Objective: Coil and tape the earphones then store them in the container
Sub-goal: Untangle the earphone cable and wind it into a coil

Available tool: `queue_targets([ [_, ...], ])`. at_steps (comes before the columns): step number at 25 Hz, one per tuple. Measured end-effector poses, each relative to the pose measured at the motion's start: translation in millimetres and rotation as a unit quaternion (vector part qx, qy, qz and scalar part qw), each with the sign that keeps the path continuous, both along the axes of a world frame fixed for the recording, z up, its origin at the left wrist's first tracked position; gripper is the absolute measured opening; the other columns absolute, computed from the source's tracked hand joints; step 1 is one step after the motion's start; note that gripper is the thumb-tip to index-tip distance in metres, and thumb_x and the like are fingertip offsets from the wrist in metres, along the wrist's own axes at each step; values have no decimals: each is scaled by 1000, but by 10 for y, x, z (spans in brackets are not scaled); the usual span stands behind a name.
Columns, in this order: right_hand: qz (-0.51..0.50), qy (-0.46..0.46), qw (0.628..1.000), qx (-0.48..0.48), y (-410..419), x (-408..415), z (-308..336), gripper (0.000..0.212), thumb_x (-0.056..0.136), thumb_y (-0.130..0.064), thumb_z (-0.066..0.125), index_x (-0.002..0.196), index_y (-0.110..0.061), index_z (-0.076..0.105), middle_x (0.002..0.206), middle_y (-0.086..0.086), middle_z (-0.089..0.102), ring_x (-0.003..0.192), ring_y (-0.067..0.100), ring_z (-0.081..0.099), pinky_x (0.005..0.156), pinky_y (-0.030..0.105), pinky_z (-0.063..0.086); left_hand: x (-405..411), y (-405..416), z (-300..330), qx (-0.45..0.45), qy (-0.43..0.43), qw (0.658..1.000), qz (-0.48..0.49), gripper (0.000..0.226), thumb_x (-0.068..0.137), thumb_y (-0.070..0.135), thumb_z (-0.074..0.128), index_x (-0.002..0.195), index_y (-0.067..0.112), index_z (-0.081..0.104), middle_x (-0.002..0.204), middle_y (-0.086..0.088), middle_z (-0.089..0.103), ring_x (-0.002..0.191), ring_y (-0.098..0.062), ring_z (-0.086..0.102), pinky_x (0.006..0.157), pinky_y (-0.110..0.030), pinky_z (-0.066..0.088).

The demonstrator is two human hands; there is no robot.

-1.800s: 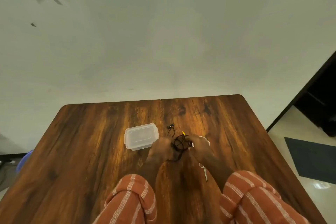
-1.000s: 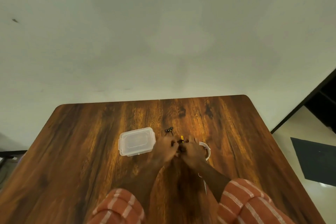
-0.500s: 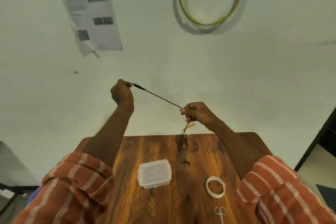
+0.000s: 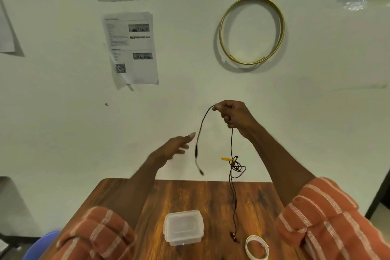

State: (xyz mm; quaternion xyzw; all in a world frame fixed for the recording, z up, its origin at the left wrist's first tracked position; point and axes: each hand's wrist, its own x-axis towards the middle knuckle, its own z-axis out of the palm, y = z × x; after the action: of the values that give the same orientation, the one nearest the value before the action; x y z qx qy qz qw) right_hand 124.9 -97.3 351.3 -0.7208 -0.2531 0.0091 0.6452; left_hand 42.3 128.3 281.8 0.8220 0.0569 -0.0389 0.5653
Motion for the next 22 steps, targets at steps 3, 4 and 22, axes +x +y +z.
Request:
queue_targets([
  [3,27,-32,998,-40,114,-98,150,19,92,-26,67,86,-9,73,58,-2,41,50,10,34,43,21,27,65,-484,421,-60,-181,981,19,60,87,57,59,130,15,55,110,0,69,105,-15,65,94,-33,42],
  [4,27,-40,998,-39,109,-107,165,19,91,-26,67,83,-9,72,58,-2,42,51,10,35,45,22,30,98,-602,585,-79,-209,975,7,47,91,48,58,118,9,62,87,0,68,82,-15,67,87,-35,49],
  [22,15,163,973,166,-11,-48,-54,12,89,5,62,93,-6,66,82,13,72,71,24,71,75,38,61,179,-439,205,116,-285,904,297,31,82,57,62,87,27,68,88,6,70,84,-15,67,81,-36,53],
])
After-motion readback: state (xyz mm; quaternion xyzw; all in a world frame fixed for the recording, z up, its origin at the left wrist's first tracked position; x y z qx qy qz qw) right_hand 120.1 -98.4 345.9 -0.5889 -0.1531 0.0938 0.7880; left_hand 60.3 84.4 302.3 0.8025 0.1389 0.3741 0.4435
